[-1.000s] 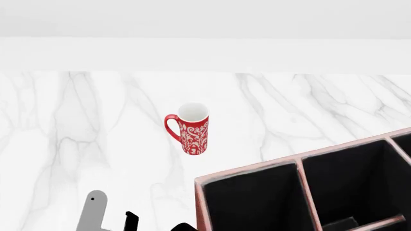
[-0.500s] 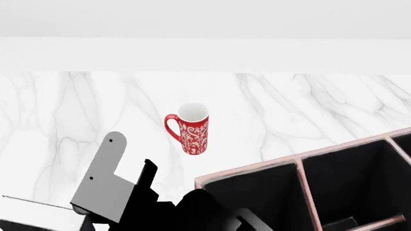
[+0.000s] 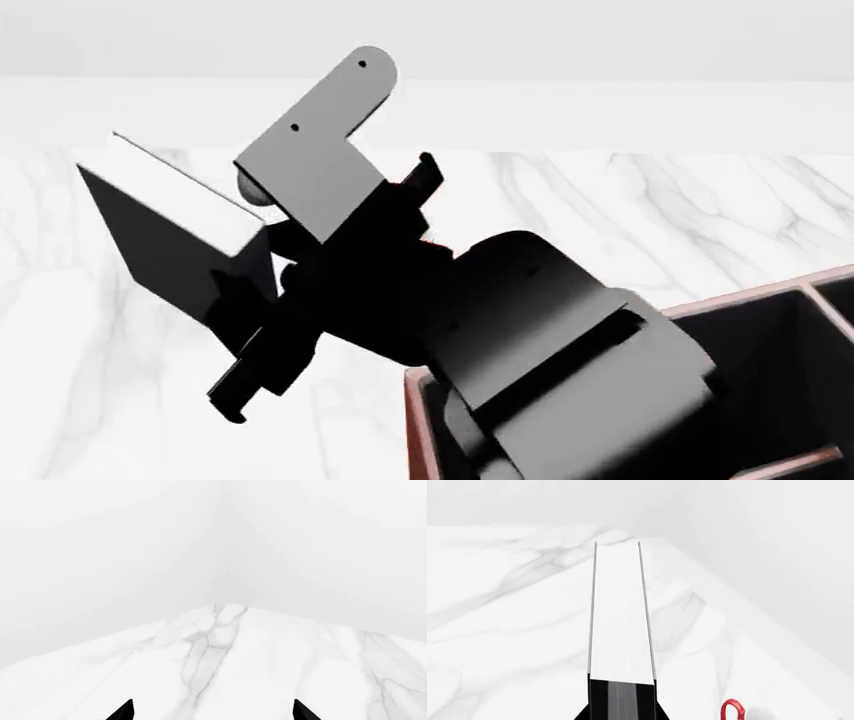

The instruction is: Pick up the book and place it in the right compartment of the caddy.

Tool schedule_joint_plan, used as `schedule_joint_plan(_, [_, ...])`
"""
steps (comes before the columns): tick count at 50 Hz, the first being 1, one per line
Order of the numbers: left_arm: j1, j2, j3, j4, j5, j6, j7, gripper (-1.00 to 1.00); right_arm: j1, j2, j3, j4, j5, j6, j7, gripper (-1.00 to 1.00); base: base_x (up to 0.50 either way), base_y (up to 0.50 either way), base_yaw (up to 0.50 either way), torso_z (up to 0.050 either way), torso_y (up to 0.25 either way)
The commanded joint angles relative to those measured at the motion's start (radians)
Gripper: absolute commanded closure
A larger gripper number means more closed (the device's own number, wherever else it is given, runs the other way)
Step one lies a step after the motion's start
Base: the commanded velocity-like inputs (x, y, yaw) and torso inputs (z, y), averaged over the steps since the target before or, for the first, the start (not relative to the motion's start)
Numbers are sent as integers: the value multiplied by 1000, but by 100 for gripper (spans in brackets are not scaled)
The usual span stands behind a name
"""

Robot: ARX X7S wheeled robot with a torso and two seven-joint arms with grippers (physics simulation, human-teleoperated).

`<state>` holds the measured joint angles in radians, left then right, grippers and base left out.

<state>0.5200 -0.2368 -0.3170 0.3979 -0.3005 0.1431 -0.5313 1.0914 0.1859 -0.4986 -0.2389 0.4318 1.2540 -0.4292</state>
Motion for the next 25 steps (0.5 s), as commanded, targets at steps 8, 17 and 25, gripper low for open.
schedule_joint_plan(8, [-1, -4, 2, -6, -9, 4, -1, -100, 132, 10, 204, 115, -73, 82, 150, 100, 0, 0, 0, 0, 0])
schedule_joint_plan(17, [5, -6, 0, 3, -13, 4, -5, -100, 192, 44, 265, 215, -125, 95, 216, 100, 0, 0, 0, 0, 2])
schedule_joint_plan(25, [-1, -10, 7, 10, -9, -6, -10, -100, 221, 71, 284, 287, -152, 67, 238, 100, 0, 0, 0, 0, 1])
